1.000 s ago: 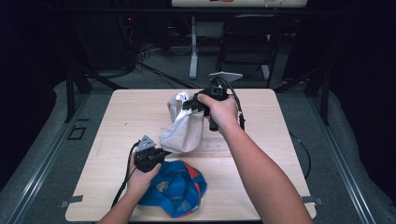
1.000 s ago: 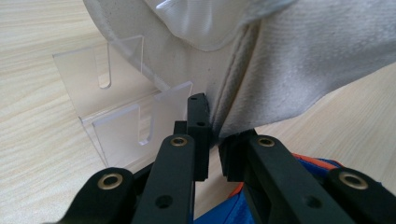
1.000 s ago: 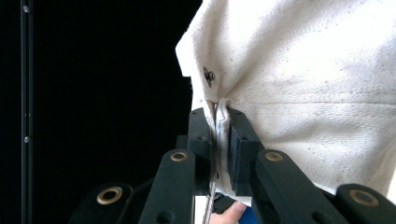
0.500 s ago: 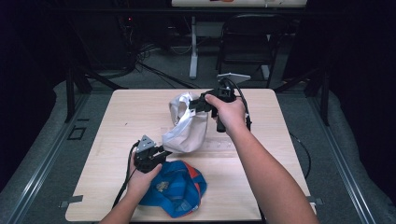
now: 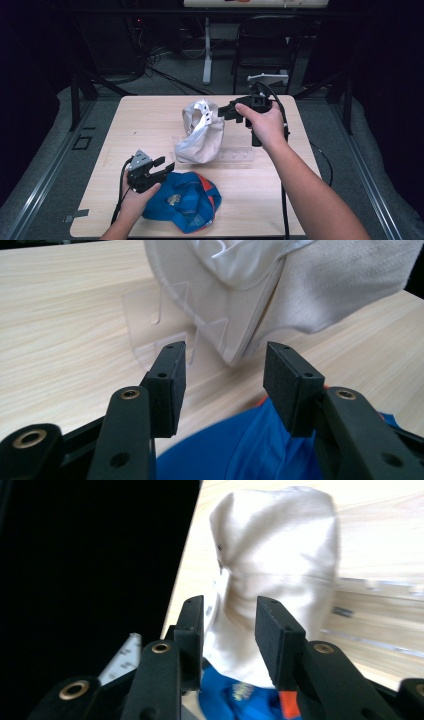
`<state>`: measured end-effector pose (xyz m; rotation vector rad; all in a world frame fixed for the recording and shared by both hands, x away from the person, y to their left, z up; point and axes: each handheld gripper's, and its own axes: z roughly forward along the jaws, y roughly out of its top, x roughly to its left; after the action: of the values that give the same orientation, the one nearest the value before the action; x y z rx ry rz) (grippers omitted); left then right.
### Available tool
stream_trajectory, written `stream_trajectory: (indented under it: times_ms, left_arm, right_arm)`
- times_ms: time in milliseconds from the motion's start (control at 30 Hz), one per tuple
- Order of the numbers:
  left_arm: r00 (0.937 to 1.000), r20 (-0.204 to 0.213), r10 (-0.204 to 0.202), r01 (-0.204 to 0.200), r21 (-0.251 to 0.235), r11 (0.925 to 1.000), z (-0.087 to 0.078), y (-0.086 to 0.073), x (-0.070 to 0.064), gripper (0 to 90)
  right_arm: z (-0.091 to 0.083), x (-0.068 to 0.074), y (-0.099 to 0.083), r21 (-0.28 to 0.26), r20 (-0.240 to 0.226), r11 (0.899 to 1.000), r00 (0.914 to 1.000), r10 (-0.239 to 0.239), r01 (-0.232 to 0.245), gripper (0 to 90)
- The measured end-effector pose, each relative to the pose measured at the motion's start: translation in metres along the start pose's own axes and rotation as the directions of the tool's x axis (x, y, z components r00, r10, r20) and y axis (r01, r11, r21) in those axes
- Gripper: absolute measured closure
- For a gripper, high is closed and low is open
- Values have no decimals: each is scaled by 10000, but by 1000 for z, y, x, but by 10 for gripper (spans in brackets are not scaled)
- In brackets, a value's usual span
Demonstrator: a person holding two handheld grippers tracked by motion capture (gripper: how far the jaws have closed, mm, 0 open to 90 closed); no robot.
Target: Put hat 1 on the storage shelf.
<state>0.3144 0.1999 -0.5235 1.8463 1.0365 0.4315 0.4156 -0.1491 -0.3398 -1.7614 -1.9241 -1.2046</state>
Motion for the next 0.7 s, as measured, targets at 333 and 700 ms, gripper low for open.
stream_trajectory:
  times_ms: [333, 700]
  left_arm:
    - [9971, -498, -573, 585, 241, 9980, -29, -14, 12, 466]
    - [9937, -1023, -462, 508, 427, 9978, -41, -33, 26, 481]
  right_arm:
    - [-20, -18, -38, -321, 327, 9934, 9935, -1092, 1103, 609]
    - [-25, -50, -88, -1265, 484, 9701, 9781, -2025, 2071, 534]
